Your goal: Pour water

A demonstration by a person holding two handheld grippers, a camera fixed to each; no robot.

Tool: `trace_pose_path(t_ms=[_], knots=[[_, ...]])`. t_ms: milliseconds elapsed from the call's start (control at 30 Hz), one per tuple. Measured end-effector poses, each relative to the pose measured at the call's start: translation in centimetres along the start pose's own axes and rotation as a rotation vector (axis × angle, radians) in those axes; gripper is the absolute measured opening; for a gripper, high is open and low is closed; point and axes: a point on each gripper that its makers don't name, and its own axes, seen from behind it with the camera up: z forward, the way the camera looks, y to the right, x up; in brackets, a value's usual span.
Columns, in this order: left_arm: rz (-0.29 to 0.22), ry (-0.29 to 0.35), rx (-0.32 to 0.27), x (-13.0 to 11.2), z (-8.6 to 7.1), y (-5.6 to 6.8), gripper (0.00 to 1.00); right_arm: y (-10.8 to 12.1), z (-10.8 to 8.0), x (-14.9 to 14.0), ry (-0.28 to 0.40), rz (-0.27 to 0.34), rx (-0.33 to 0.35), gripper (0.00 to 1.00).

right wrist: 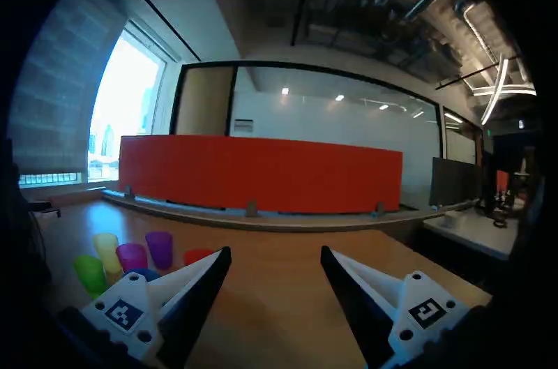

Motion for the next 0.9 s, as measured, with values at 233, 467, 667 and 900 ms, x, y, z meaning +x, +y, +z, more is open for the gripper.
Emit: trace_pose_path(t_ms=[233,467,667,900], knots=[[0.001,0.0,0.0,0.0,0.0,0.0,0.99,-0.6,1.1,-1.0,0.017,0.044,0.016,0.99],[0.001,0.0,0.0,0.0,0.0,0.1,0.99,-1.3,2.0,-1.5,0.052,0.04,0.02,0.99],[0.001,0.0,0.0,0.0,0.0,0.1,0.99,-1.2,2.1,-2.3,0.06,0.012,0.021,0.99],[0.001,0.0,0.0,0.0,0.0,0.0,0.99,0.2,1.9,-3.2,0.044,0.025,0.018,0.99]])
